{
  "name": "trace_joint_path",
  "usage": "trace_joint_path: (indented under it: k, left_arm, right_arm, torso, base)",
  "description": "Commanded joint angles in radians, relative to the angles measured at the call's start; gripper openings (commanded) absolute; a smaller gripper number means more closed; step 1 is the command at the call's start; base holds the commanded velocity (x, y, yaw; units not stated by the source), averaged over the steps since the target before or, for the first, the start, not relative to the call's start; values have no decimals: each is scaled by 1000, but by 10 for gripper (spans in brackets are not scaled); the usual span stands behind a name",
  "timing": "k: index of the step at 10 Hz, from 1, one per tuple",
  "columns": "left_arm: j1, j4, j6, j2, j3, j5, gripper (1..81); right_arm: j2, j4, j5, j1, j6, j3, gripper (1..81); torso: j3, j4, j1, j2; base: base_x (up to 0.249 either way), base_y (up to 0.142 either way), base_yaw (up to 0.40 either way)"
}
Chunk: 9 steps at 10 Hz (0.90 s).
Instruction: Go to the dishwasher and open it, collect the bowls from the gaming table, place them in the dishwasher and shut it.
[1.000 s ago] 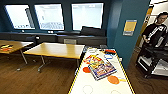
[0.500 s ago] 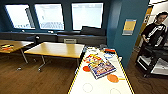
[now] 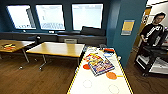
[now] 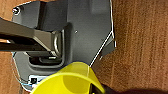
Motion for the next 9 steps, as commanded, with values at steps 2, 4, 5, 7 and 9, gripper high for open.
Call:
trace_joint_path:
  k: [2,4,5,7,9]
  left_arm:
    - [-26,14,8,-16,-10,40,10]
    - [-26,14,8,-16,-10,40,10]
    - [-26,16,8,-15,-10,40,10]
    - [-26,22,8,-13,-10,41,10]
    - [-26,22,8,-11,-16,41,10]
  right_arm:
    - [-11,-11,-52,22,-3,-5,10]
    - [-11,-11,-52,22,-3,-8,10]
    - [-11,-11,-52,20,-3,-10,10]
    - [-11,-11,-50,22,-3,-10,10]
    - [-12,-11,-50,23,-3,-11,10]
  torso:
    - [0,0,-1,0]
    - [0,0,-1,-1]
    - [0,0,-1,-1]
    - [1,0,-1,-1]
    - [1,0,-1,-1]
  base:
    - [-105,0,0]
    - [-107,0,0]
    - [-108,0,0]
    - [-110,0,0]
    - [-112,0,0]
